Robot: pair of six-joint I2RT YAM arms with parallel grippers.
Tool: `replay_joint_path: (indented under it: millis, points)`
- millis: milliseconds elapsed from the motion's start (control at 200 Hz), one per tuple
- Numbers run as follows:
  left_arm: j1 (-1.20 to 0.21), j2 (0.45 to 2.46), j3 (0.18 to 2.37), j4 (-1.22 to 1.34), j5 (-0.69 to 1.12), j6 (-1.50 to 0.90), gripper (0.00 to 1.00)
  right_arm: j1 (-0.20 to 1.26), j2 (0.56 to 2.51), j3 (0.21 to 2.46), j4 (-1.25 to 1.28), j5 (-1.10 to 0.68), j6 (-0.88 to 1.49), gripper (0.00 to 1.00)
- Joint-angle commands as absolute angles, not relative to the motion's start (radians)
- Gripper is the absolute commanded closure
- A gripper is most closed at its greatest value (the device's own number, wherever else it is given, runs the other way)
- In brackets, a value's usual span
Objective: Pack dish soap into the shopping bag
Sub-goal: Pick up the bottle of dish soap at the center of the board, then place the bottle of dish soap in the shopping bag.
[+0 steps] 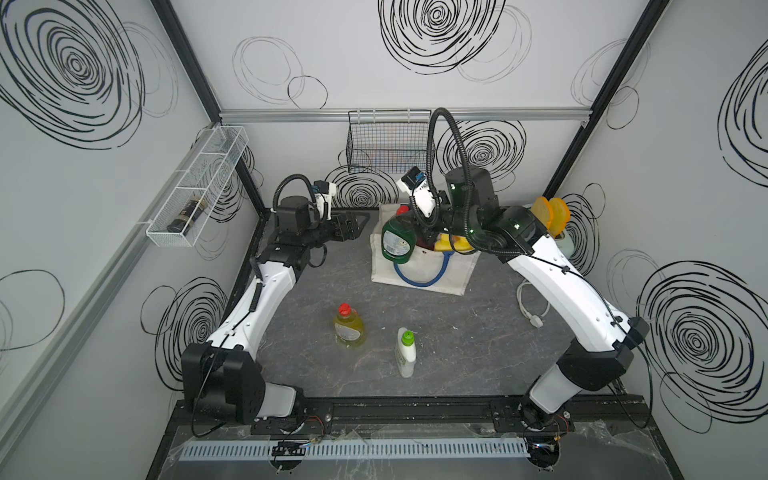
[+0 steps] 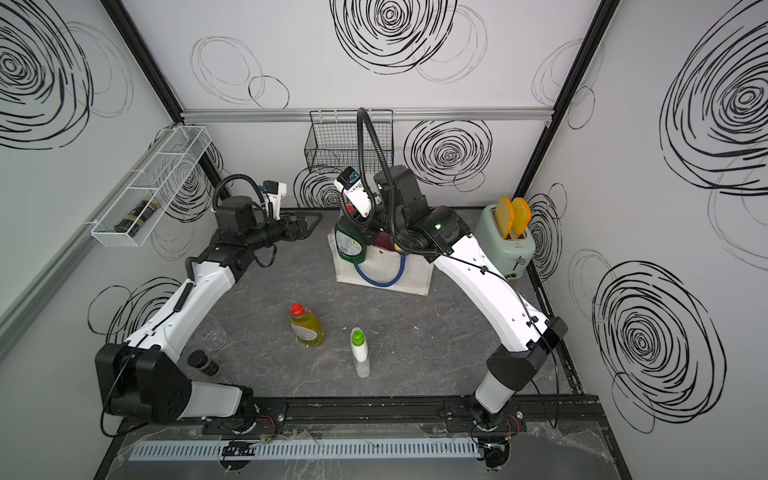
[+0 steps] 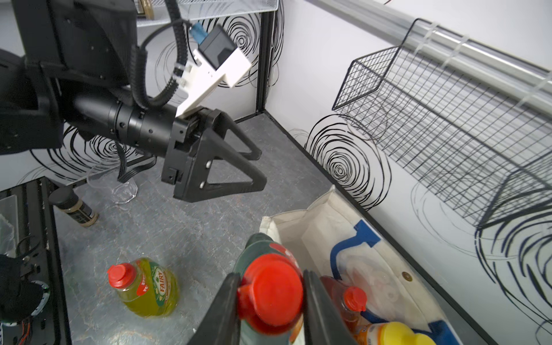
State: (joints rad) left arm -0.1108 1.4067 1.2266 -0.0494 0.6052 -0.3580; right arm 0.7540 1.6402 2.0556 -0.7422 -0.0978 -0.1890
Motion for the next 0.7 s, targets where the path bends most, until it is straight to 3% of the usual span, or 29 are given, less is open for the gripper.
replay_joint_path:
  millis: [0,325,695]
  points:
    - [-0.118,1.414,1.259,-0.026,0.613,-0.343,0.04,0.725,1.618,2.142,-0.621,-0.089,-0.203,1.00]
    - [-0.147,1.420,1.260,-0.031,0.608,-0.336,0.04,0.653,1.660,2.238,-0.632,-0.091,-0.202,1.00]
    - [-0.259,1.460,1.267,-0.078,0.529,-0.293,0.04,0.590,1.633,2.071,-0.559,-0.135,-0.215,1.00]
